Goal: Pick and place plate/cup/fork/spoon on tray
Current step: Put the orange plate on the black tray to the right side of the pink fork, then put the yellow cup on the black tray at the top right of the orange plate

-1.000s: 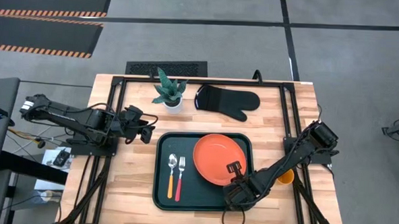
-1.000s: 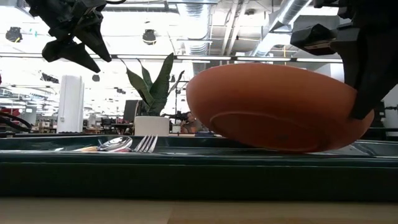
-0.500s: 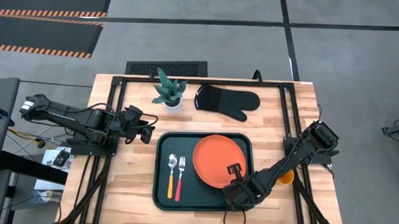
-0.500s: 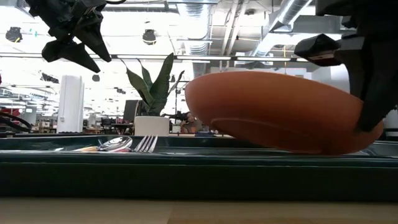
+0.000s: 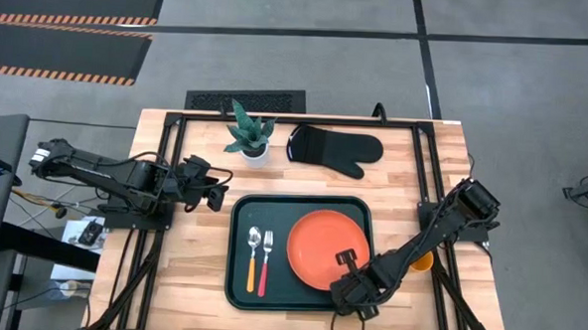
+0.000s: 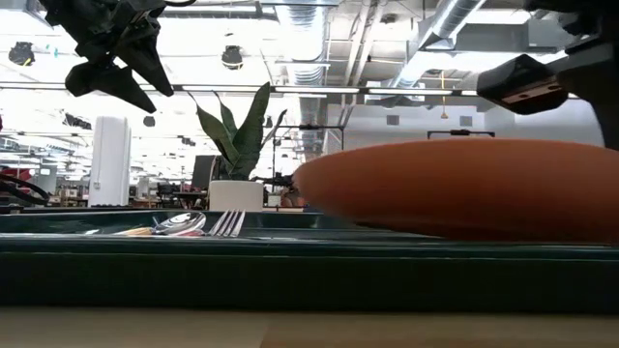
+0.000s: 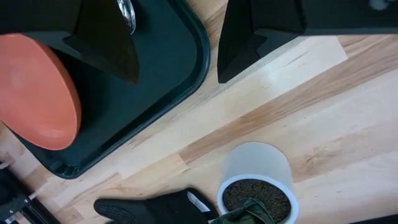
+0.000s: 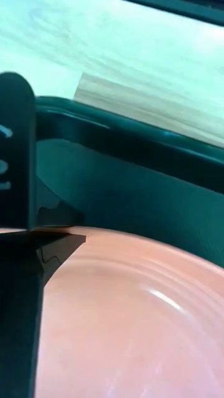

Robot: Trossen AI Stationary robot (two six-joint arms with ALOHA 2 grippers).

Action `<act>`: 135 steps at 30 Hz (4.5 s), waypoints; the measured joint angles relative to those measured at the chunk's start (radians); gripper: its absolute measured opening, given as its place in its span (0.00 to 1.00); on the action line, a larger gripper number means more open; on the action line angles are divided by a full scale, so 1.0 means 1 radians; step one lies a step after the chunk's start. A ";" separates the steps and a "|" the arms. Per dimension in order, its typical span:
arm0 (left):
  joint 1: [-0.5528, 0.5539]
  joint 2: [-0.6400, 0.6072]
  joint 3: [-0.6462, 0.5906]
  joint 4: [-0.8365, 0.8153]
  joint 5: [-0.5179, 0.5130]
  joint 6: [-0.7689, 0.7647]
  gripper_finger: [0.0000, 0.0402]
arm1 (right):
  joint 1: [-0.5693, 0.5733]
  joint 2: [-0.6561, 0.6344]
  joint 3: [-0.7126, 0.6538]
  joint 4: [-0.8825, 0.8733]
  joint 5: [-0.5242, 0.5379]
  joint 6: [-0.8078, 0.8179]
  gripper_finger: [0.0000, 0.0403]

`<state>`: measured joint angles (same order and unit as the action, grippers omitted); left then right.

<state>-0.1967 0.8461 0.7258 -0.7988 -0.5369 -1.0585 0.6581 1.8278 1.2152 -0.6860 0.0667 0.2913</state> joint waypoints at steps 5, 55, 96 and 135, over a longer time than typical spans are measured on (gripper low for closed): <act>0.000 0.000 0.000 0.000 0.000 0.006 0.51 | 0.002 0.000 0.000 0.002 -0.034 0.004 0.00; 0.000 0.000 0.000 0.000 -0.001 0.015 0.51 | 0.003 0.005 -0.001 0.045 -0.098 0.026 0.01; 0.000 0.000 0.000 0.004 0.018 0.014 0.51 | 0.000 0.005 -0.001 0.044 -0.095 0.023 0.15; 0.000 0.000 0.000 0.003 0.042 0.010 0.51 | -0.005 -0.269 0.033 -0.200 -0.121 0.329 0.46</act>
<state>-0.1969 0.8463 0.7254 -0.7956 -0.4946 -1.0489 0.6533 1.5589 1.2484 -0.8858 -0.0543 0.6206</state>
